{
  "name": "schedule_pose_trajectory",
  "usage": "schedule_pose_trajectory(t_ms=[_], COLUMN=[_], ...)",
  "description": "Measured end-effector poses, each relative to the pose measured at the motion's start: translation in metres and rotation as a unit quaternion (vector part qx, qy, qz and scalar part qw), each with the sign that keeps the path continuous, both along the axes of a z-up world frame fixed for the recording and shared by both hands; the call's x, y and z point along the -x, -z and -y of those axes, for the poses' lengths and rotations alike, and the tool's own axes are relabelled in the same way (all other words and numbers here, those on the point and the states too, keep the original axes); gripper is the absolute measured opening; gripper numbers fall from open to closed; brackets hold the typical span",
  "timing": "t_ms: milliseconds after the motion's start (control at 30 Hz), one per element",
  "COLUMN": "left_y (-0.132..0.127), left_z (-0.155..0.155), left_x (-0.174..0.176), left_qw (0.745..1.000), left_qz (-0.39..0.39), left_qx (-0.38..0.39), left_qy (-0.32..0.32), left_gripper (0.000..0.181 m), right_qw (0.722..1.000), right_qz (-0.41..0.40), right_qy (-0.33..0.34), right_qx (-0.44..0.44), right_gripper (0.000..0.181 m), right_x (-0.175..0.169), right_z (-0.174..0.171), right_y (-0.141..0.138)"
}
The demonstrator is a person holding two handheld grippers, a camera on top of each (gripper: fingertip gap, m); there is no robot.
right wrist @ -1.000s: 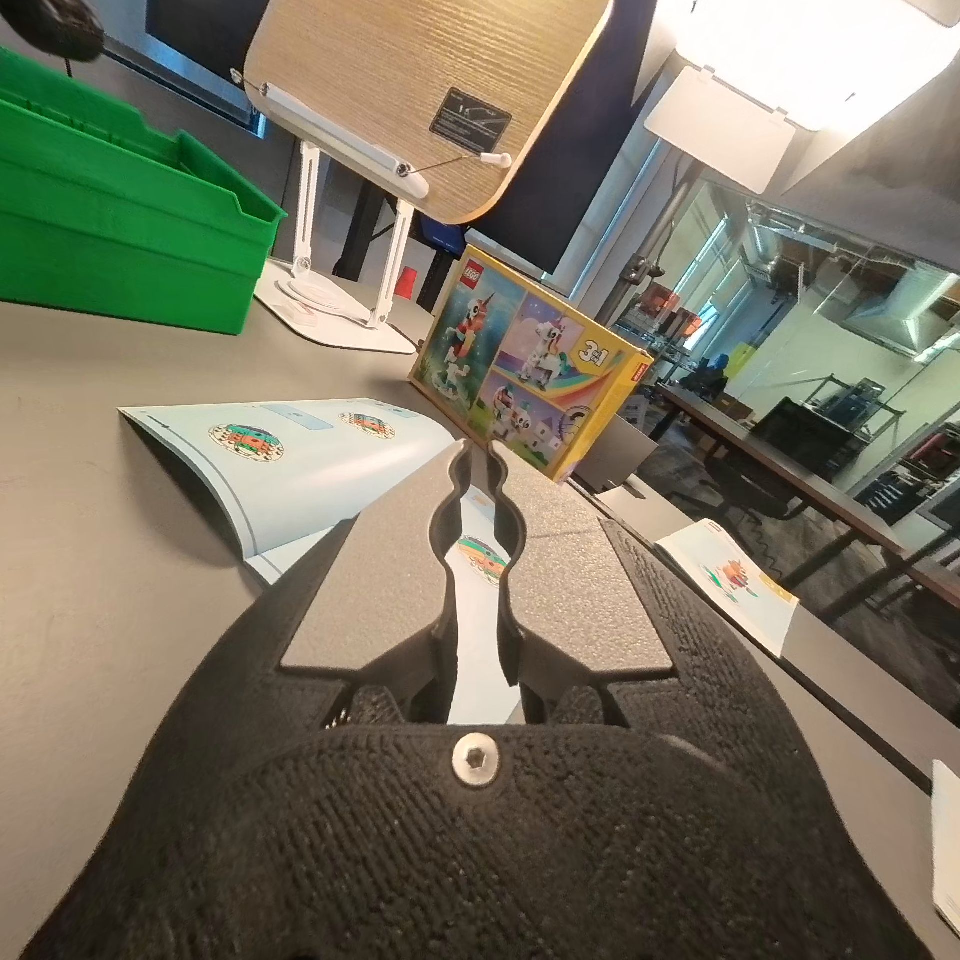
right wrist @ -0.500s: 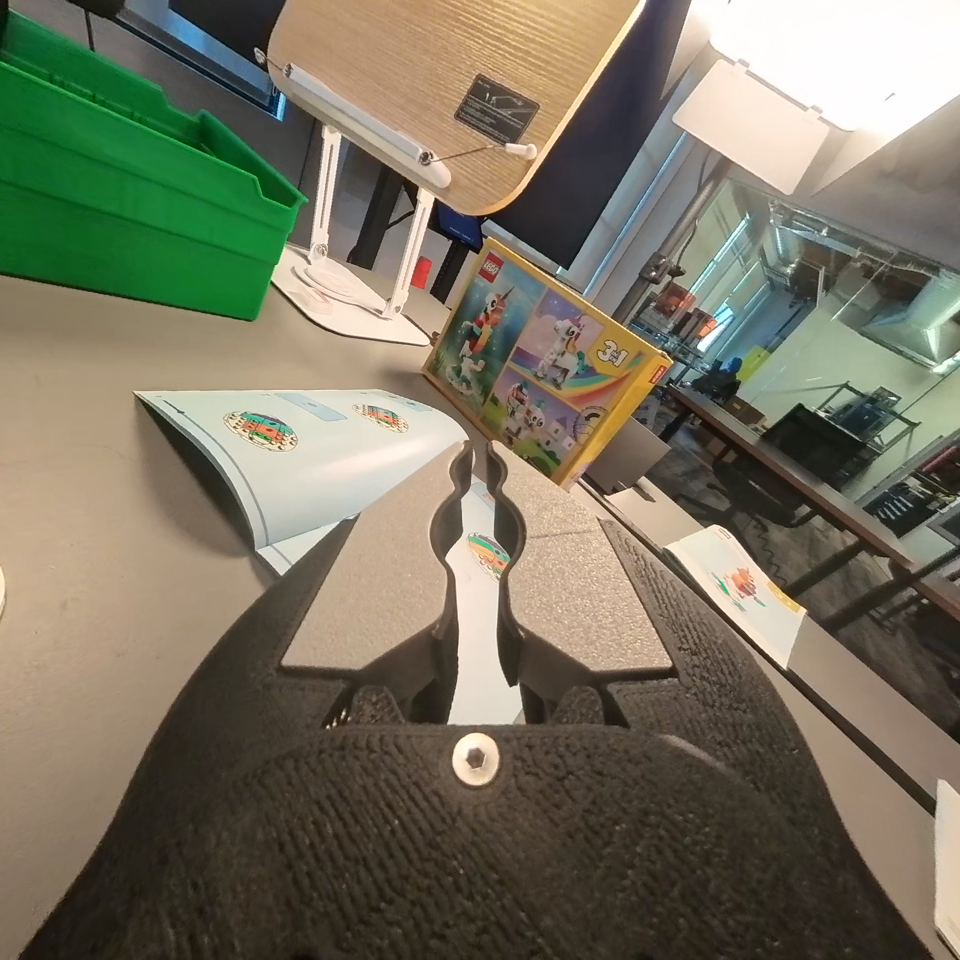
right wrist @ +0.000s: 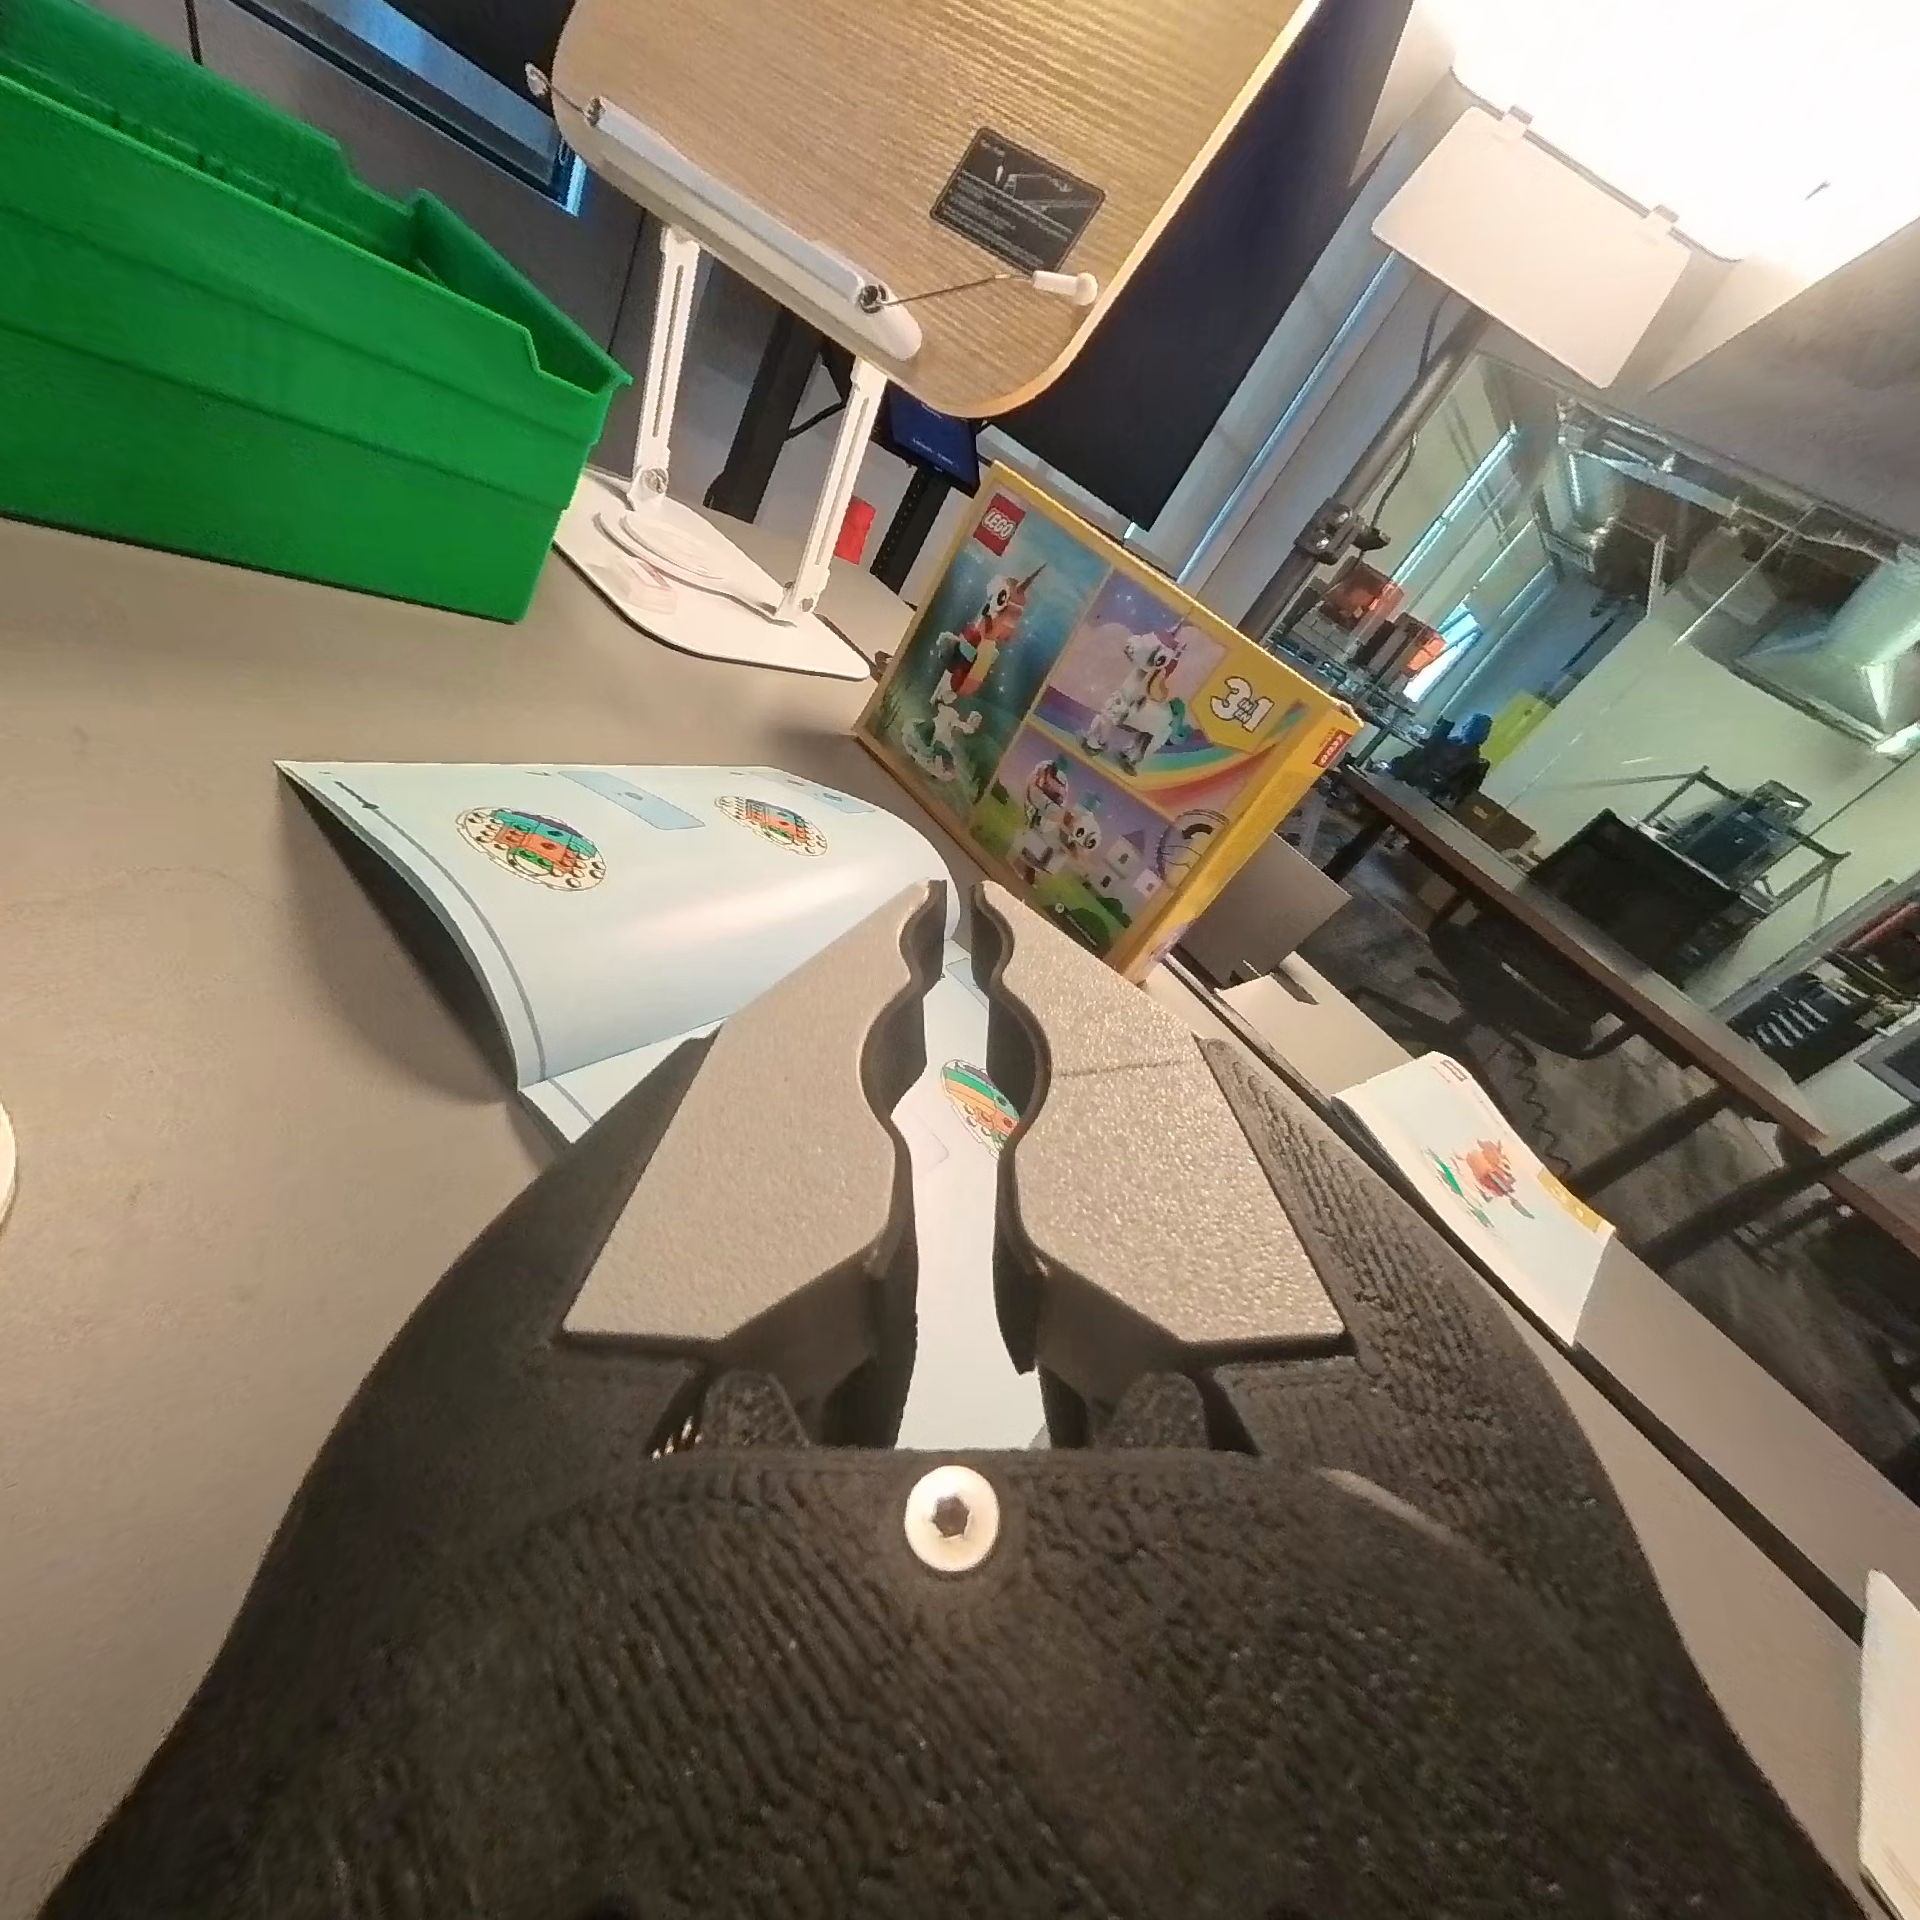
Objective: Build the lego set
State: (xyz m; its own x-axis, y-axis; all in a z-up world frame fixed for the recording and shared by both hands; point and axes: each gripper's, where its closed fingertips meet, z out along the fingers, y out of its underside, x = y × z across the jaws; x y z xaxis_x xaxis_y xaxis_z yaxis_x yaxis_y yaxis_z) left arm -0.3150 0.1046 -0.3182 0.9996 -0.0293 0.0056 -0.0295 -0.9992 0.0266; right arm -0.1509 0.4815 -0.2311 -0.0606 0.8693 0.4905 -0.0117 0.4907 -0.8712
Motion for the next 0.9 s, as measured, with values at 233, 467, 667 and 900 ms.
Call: schedule_pose_trajectory(t_ms=[233,467,667,900], left_y=[-0.0039,-0.001,0.0037,0.0041], left_z=[-0.0022,-0.0006,0.0005,-0.0002], left_x=[0.0098,0.0049,0.006,0.009], left_qw=[0.999,0.99,0.99,0.989], left_qz=[-0.037,-0.02,-0.017,-0.002], left_qx=[-0.005,0.009,0.005,0.003], left_qy=[-0.022,-0.137,-0.14,-0.149], left_gripper=[0.021,0.023,0.023,0.018], right_qw=[1.0,1.0,1.0,1.0], right_qz=[0.001,0.002,0.003,0.004], right_qy=[-0.001,-0.002,-0.002,-0.002], right_qx=[0.0,-0.002,-0.003,-0.003], right_gripper=[0.003,0.002,0.002,0.002], right_x=[0.0001,0.0004,0.0007,0.001], right_z=[0.0002,0.0007,0.0008,0.0008], right_y=[0.0002,0.0008,0.0011,0.0013])
